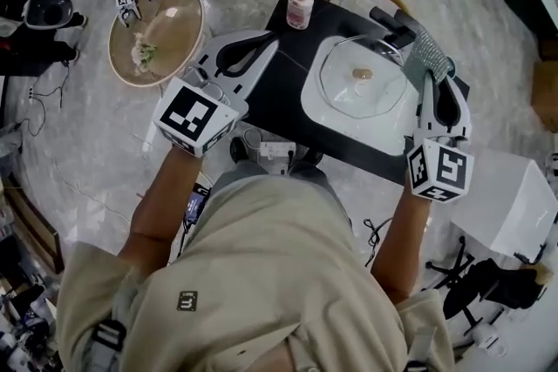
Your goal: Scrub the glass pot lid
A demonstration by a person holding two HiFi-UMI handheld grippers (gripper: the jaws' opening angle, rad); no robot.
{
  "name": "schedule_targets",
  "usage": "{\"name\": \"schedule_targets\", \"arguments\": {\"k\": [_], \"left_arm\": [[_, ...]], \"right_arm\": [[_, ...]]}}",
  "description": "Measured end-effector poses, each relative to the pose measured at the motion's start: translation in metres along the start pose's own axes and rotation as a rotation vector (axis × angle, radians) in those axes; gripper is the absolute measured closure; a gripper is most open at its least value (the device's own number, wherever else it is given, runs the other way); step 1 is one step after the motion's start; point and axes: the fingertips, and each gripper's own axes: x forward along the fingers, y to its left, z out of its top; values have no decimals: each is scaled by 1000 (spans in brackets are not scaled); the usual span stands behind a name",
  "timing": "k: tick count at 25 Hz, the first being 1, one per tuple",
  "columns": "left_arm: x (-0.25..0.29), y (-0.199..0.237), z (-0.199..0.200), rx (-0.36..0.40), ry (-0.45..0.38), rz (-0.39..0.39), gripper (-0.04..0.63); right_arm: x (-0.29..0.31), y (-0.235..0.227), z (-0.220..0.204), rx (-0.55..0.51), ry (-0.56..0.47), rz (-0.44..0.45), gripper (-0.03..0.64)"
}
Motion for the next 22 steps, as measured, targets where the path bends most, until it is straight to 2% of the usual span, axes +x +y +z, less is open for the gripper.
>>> {"name": "schedule_targets", "arguments": {"k": [8, 12, 19, 22], "left_arm": [[-32, -8, 14, 17, -13, -7, 574], [-50, -13, 15, 23, -20, -11, 574], [-70, -15, 11, -4, -21, -11, 574], [-76, -15, 2, 27, -3, -17, 574]], "right_arm": [[-39, 19, 54, 24, -105, 47, 535], [-60, 41, 73, 5, -137, 103, 537], [-77, 73, 83, -12, -142, 148, 538], [-78, 79, 81, -12, -136, 152, 537]]}}
